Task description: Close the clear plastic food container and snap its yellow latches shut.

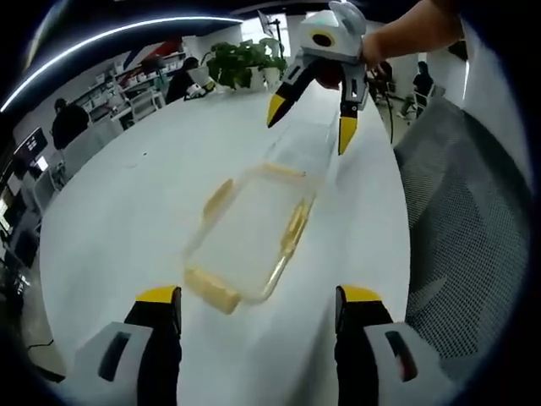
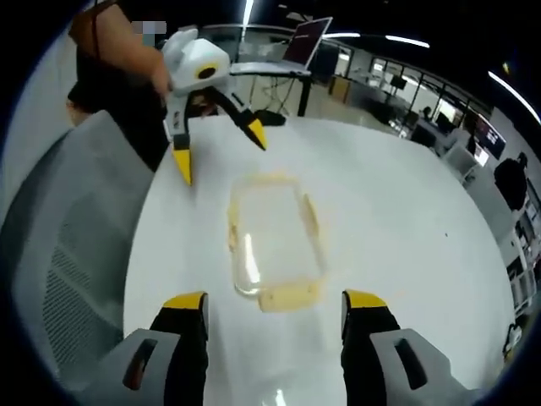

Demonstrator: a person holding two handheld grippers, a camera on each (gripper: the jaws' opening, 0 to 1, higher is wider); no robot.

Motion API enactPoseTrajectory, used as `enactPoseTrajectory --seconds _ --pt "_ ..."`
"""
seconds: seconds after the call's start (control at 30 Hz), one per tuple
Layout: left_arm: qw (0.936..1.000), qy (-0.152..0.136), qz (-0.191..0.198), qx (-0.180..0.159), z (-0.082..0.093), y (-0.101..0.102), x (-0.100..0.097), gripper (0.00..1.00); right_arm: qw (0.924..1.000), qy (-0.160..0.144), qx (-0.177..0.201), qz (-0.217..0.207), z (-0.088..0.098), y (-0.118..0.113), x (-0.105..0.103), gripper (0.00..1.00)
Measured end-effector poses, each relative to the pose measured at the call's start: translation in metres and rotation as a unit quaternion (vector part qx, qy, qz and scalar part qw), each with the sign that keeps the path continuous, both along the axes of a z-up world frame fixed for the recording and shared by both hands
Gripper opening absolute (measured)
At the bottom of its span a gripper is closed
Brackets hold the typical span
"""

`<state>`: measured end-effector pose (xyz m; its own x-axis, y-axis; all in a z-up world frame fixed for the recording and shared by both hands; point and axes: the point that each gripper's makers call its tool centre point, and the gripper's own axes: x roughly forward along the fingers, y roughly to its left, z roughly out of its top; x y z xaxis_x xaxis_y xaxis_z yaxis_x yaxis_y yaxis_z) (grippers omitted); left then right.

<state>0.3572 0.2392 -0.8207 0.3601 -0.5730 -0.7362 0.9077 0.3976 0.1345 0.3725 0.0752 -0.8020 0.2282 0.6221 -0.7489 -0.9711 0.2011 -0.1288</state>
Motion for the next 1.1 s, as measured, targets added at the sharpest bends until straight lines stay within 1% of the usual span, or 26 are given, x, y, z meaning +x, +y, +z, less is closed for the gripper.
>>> enactPoseTrajectory --seconds 0.2,0.27,0.57,0.83,0.9,1.03,1.1 --pt "0.9999 0.003 -0.008 0.010 -0.003 0.002 0.004 0.74 0.9999 0.006 -0.007 0.005 -0.005 0.002 0.001 0.62" --pt "0.9998 0.003 -0.010 0.015 -0.004 0.004 0.006 0.74 0.9998 0.003 -0.017 0.012 -0.007 0.001 0.001 0.62" --pt "0.9994 0.004 -0.021 0.026 -0.007 0.004 0.009 0.74 0.9994 0.008 -0.028 0.021 -0.014 0.003 0.005 0.61" --pt "0.9987 0.013 -0.033 0.036 -0.013 0.006 0.012 0.73 0.9985 0.016 -0.040 0.034 -0.021 0.006 0.007 0.61" --pt "0.9985 0.017 -0.034 0.039 -0.014 0.006 0.012 0.72 0.9982 0.013 -0.043 0.039 -0.022 0.007 0.007 0.61" --pt "0.9980 0.016 -0.039 0.046 -0.016 0.008 0.015 0.72 0.9974 0.012 -0.056 0.045 -0.026 0.006 0.010 0.60" --pt "0.9978 0.016 -0.042 0.049 -0.017 0.008 0.017 0.70 0.9972 0.014 -0.057 0.047 -0.028 0.007 0.011 0.60"
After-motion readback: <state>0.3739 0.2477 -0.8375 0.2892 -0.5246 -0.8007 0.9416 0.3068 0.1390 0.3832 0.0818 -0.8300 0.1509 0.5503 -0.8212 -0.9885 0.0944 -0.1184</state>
